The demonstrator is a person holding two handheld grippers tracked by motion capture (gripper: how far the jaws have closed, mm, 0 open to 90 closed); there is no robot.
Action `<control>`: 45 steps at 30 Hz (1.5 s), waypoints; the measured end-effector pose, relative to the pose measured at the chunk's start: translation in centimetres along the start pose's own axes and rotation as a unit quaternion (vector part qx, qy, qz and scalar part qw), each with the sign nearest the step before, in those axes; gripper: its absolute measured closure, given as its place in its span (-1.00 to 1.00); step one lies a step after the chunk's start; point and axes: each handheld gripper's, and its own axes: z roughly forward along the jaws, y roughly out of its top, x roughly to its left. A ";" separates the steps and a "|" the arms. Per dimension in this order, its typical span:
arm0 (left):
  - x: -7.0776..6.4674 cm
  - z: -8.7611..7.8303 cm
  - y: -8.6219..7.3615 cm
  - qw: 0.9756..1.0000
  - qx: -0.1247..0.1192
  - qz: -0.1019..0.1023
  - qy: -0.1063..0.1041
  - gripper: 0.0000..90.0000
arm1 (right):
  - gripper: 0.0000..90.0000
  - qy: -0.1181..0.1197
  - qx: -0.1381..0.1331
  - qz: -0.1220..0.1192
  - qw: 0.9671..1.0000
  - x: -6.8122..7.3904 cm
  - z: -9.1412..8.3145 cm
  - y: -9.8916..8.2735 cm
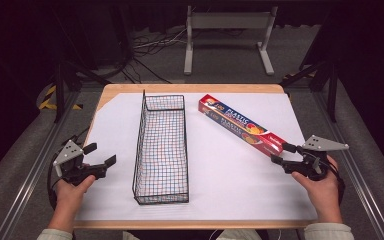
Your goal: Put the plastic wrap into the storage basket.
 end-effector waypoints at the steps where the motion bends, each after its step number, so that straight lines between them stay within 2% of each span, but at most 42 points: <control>1: 0.0 0.0 0.0 1.000 0.000 0.002 0.003 -0.73 | -0.22 -0.001 0.004 0.013 1.000 0.1 0.0 0.1; 2: 0.0 0.0 0.0 1.000 0.001 0.003 0.005 -0.73 | -0.17 -0.004 0.011 0.025 1.000 0.2 0.1 0.3; 3: 0.0 0.0 0.0 1.000 0.004 0.004 0.007 -0.73 | -0.10 -0.005 0.017 0.021 1.000 0.3 0.1 0.6; 5: 0.1 0.1 -0.1 1.000 0.005 0.003 0.010 -0.73 | -0.07 -0.003 0.030 -0.008 1.000 0.6 0.2 1.6; 8: 0.0 0.2 -0.2 1.000 0.011 0.006 0.014 -0.73 | -0.09 -0.001 0.021 -0.017 1.000 0.4 0.1 3.1; 11: 0.0 0.3 -0.1 1.000 0.012 0.009 0.017 -0.73 | -0.07 -0.006 0.024 -0.040 0.999 -0.1 0.3 4.8; 16: 0.0 0.6 -0.2 1.000 0.020 0.007 0.013 -0.73 | -0.08 -0.005 0.039 -0.045 0.998 -0.3 1.0 6.4; 21: 0.1 0.5 -0.2 1.000 0.020 0.007 0.014 -0.73 | -0.12 0.003 0.037 -0.052 0.998 -0.5 2.1 8.5; 23: 0.2 0.5 -0.2 1.000 0.019 0.006 0.016 -0.73 | -0.11 -0.008 0.053 -0.059 0.997 -0.9 2.7 9.1; 26: 0.3 0.5 -0.3 1.000 0.019 0.005 0.018 -0.73 | -0.10 -0.008 0.058 -0.054 0.997 -1.3 3.2 9.6; 30: 0.4 0.4 -0.4 1.000 0.021 0.004 0.020 -0.73 | -0.18 0.005 0.052 -0.049 0.997 -1.9 4.3 11.0; 37: 0.2 0.1 -0.6 0.999 0.024 0.006 0.022 -0.73 | -0.30 0.014 0.056 -0.056 0.997 -2.5 6.2 12.9; 40: 0.3 -0.2 -0.9 0.999 0.027 0.006 0.026 -0.73 | -0.42 0.024 0.047 -0.037 0.998 -2.6 7.4 13.6; 45: 0.4 -0.7 -1.2 0.999 0.024 0.000 0.031 -0.73 | -0.55 0.023 0.052 -0.033 0.998 -2.8 9.5 13.9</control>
